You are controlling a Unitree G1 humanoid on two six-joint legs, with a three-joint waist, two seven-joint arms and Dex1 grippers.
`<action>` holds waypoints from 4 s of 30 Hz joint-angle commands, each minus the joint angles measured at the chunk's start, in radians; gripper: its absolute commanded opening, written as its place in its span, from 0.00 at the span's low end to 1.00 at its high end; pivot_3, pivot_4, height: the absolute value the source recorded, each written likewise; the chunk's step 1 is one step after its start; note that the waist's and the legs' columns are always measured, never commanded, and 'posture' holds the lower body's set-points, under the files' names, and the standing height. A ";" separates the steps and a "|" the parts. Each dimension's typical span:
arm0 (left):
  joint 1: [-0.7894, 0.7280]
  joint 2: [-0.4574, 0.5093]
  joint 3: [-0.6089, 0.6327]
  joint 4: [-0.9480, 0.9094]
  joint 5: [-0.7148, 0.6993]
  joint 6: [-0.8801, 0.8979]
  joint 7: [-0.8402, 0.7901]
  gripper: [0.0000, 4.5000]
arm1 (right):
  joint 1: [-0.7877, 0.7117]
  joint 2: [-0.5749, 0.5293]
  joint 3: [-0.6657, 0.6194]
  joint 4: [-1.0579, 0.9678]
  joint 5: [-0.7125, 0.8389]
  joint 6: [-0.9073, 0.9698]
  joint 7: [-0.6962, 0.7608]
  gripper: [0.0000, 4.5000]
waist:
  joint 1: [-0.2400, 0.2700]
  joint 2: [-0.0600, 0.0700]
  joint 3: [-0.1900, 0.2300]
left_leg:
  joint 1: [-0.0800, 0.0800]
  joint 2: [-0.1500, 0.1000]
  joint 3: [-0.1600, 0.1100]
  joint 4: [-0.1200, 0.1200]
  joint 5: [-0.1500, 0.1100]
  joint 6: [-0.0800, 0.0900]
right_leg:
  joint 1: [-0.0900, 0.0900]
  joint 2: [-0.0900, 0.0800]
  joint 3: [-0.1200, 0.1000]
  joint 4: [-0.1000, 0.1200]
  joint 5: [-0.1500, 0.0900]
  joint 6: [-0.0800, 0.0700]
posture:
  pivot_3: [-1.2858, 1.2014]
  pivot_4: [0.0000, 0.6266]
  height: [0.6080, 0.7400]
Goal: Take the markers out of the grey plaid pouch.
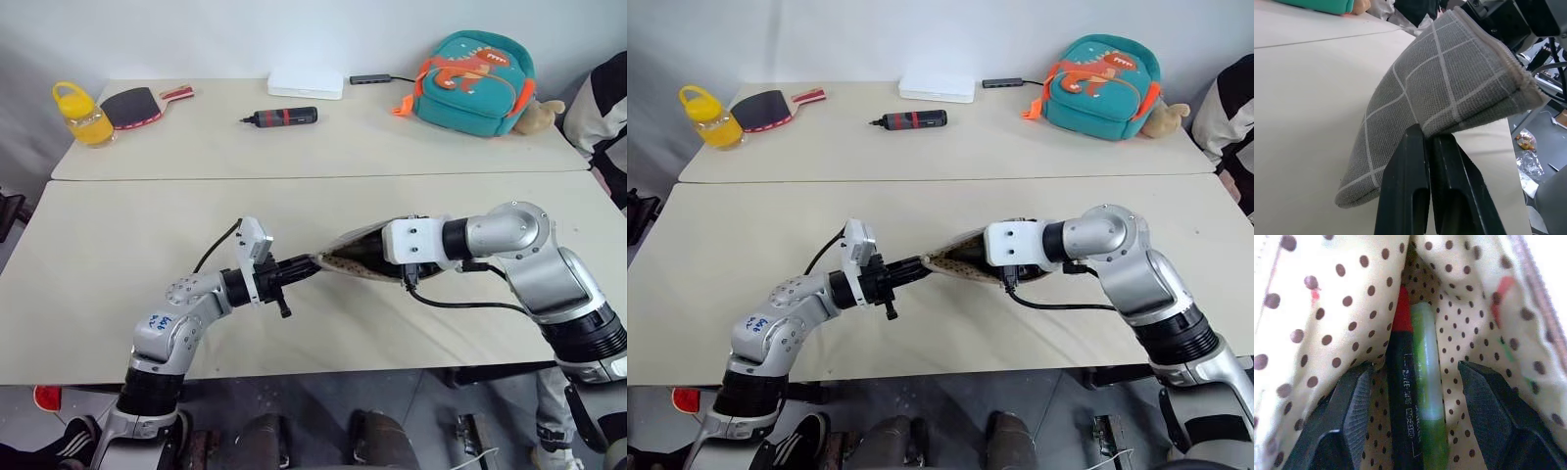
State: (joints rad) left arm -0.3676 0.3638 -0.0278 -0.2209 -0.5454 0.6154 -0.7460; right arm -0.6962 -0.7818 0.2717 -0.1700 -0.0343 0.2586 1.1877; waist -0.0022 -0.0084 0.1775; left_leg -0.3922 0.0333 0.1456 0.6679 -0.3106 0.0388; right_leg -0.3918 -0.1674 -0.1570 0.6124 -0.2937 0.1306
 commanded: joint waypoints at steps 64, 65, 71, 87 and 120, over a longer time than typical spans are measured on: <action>-0.018 0.000 -0.004 -0.070 -0.130 0.161 0.016 0.00 | -0.015 0.000 0.077 0.135 -0.125 -0.090 0.016 0.17 | -0.001 0.000 0.000 | 0.000 0.000 0.000 0.000 0.000 0.000 | 0.000 0.000 0.000 0.000 0.000 0.000 | 0.52 0.24 1.00; -0.017 0.000 -0.005 -0.070 -0.128 0.159 0.018 0.00 | -0.013 -0.003 0.074 0.131 -0.126 -0.091 0.015 0.17 | -0.001 0.000 0.000 | 0.000 0.000 0.000 0.000 0.000 0.000 | 0.000 0.000 0.000 0.000 0.000 0.000 | 0.52 0.24 1.00; -0.016 0.004 -0.007 -0.065 -0.112 0.139 0.028 0.00 | 0.000 -0.030 0.034 0.074 -0.097 -0.078 0.024 0.17 | 0.001 0.000 0.000 | 0.000 0.000 0.000 0.000 0.000 0.000 | 0.000 0.000 0.000 0.000 0.000 0.000 | 0.52 0.24 1.00; -0.030 -0.013 0.008 -0.017 -0.085 0.089 0.069 0.00 | -0.002 -0.039 -0.054 -0.043 0.019 -0.043 0.036 0.17 | 0.001 0.000 0.000 | 0.000 0.000 0.000 0.000 0.000 0.000 | 0.000 0.000 0.000 0.000 0.000 0.000 | 0.52 0.24 1.00; 0.010 0.065 0.129 0.048 -0.014 -0.068 0.032 0.00 | -0.121 -0.140 -0.289 0.145 0.228 0.119 -0.043 0.17 | 0.000 0.000 0.000 | -0.001 0.000 0.000 0.000 0.000 0.001 | 0.000 0.000 0.000 -0.001 0.000 0.000 | 0.52 0.24 1.00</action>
State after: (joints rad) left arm -0.3649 0.4178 0.0574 -0.1407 -0.5128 0.5353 -0.7027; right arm -0.7868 -0.8935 0.0258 -0.0725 0.2307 0.4191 1.1766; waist -0.0021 -0.0084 0.1776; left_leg -0.3933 0.0330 0.1455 0.6680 -0.3107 0.0394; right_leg -0.3921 -0.1675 -0.1573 0.6117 -0.2936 0.1308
